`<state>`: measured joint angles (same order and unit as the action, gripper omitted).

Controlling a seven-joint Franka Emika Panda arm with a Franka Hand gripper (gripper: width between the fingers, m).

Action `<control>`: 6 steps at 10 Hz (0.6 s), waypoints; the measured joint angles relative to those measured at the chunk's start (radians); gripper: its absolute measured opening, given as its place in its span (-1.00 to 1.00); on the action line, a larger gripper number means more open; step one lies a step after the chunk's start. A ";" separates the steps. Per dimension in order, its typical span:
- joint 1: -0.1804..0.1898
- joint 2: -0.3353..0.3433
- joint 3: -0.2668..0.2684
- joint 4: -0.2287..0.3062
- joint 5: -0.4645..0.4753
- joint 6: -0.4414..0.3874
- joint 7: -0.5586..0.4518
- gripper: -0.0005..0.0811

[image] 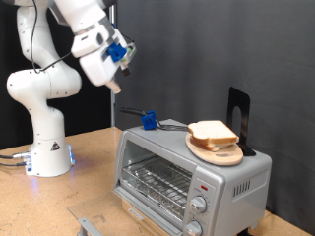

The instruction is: Make a piece of toast with the oven

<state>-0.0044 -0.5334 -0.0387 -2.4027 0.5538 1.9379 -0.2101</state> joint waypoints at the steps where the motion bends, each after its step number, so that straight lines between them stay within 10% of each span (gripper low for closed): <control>1: 0.021 -0.026 0.002 0.003 0.003 -0.031 -0.035 0.99; 6: 0.026 -0.187 0.108 0.001 -0.100 -0.082 0.072 0.99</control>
<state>0.0217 -0.7204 0.0689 -2.4016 0.4537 1.8555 -0.1379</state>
